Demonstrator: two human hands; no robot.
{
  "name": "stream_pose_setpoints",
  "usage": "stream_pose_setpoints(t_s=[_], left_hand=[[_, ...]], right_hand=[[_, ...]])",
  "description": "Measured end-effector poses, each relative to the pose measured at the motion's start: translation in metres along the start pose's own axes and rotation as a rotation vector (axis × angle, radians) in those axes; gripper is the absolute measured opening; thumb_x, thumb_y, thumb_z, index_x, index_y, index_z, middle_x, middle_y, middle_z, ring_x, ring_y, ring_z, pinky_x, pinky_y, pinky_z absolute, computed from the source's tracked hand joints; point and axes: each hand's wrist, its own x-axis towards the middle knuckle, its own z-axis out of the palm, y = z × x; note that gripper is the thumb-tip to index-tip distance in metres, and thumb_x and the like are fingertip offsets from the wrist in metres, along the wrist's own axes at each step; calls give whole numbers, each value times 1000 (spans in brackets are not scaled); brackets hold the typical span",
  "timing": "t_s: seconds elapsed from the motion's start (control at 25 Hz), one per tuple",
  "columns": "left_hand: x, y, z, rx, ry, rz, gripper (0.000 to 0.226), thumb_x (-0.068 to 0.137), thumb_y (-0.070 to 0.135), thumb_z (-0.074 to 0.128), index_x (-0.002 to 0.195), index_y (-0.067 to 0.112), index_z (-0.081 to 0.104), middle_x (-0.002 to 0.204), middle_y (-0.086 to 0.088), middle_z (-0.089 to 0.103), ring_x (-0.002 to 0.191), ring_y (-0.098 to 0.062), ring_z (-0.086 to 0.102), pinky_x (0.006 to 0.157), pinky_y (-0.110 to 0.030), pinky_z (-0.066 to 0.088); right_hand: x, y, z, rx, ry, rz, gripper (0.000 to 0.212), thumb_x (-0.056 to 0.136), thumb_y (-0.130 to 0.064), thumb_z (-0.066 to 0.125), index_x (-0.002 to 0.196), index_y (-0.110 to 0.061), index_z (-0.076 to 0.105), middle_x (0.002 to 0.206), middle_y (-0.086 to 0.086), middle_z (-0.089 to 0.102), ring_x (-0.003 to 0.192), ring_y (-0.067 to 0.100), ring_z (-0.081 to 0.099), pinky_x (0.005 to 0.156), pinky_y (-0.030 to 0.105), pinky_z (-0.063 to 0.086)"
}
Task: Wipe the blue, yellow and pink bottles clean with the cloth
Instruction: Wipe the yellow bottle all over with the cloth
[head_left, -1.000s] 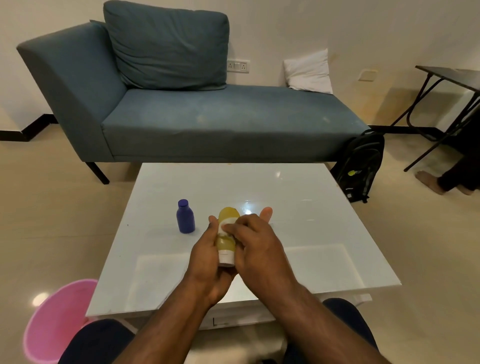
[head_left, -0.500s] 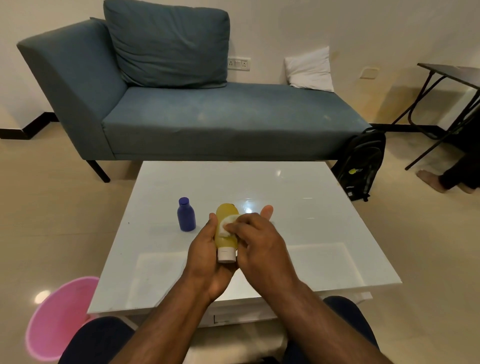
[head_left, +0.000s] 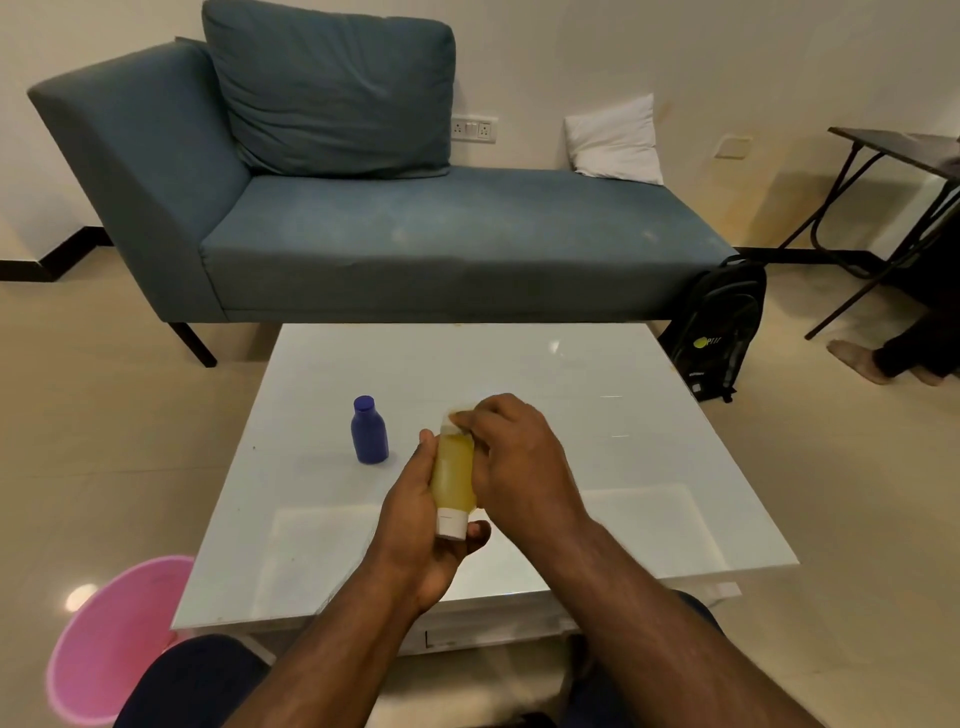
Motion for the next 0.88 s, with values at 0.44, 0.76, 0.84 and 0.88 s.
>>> stream_pose_setpoints(t_s=[0.44,0.76,0.84,0.88], left_hand=[[3,5,-4,-19,-27,35,46,94,52,54,119,15,65,102,-10,76,87,-24,71,80,-41,53],[12,15,-12,-269,29,-45,56,93,52,58,125,6,59,82,-11,70,70,-23,72,62,-34,62],[8,13,-10,-268,-3,-49,52,96,50,54,124,7,58,86,-13,74,75,-25,75,64,-35,61],[6,11,-9,-259,-19,-44,49,97,50,53,124,9,58,90,-14,76,79,-26,76,66,-37,61]], right_hand=[[-9,9,4,146,45,43,26,90,-12,56,113,-14,67,103,-1,59,92,2,50,85,33,52],[-52,-14,17,227,8,-39,29,88,-7,55,112,-18,66,105,-5,57,94,8,56,80,21,51],[-38,-9,15,302,49,38,27,88,-4,57,108,-17,69,103,-4,59,92,6,58,80,17,50],[-32,-7,13,329,72,89,25,89,-5,58,107,-18,69,103,-4,60,92,5,58,80,14,49]])
